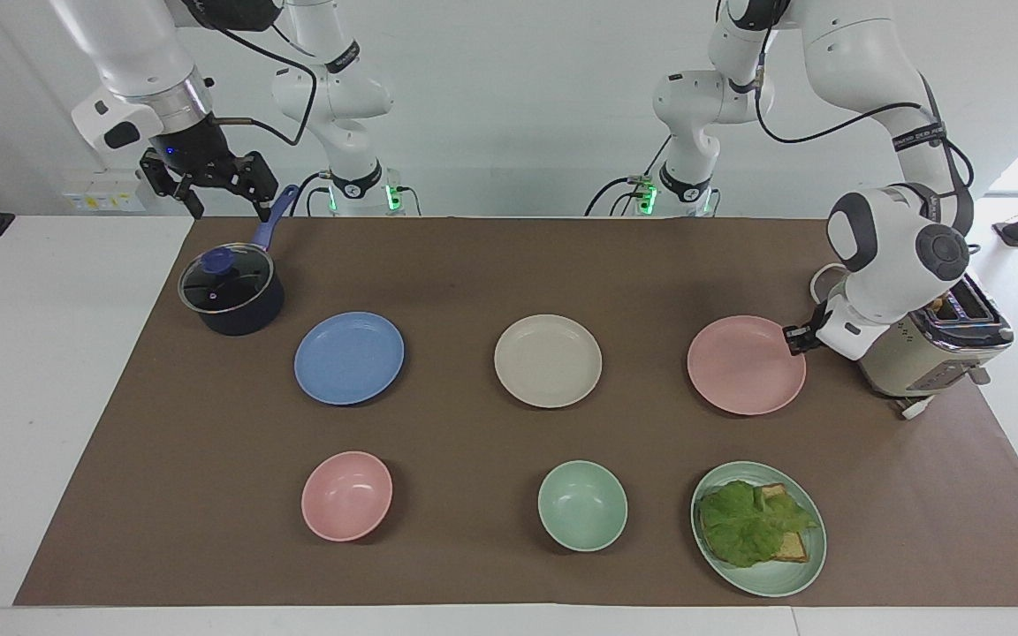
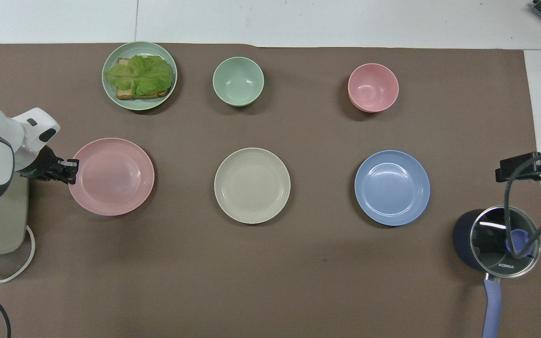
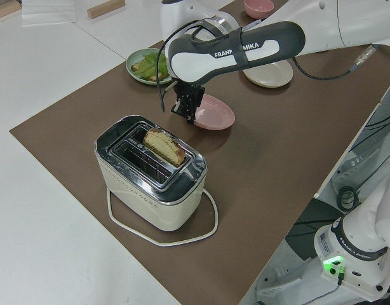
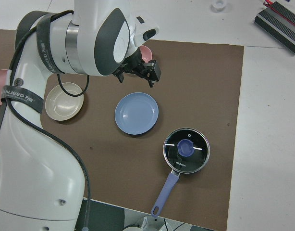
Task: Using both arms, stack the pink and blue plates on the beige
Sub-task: 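Reach the left gripper to the pink plate rim and grasp it, then carry the pink plate with the left gripper onto the beige plate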
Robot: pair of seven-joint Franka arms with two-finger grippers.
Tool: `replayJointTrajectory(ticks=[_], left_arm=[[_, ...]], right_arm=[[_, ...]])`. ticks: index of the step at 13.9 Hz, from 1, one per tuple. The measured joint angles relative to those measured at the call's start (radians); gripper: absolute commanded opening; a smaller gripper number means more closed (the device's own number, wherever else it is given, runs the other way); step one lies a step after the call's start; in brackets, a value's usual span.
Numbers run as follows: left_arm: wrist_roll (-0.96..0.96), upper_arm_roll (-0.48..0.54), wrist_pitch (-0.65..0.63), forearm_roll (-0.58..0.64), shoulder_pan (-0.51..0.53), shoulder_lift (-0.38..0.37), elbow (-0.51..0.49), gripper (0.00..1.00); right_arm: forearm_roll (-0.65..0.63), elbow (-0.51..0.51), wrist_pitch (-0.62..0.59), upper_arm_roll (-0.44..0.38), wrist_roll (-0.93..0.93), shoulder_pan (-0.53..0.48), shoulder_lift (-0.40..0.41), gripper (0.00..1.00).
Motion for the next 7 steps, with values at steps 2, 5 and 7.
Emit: replayJointTrajectory(ticks=[2,5,7], left_arm=[[0.002,-0.008,-0.044,-0.076,-0.002,0.0,0.029,0.0],[0.004,-0.043,-0.058,-0.179,-0.003,0.0,0.037,0.0],[-0.001,-0.096,-0.058,-0.224,-0.008,-0.001,0.038,0.0]], right_arm=[[0.0,0.0,0.0,0.0,0.0,0.0,0.0,1.0],[0.0,0.0,0.0,0.0,0.0,0.0,0.0,1.0],[0.0,0.0,0.0,0.0,0.0,0.0,0.0,1.0]])
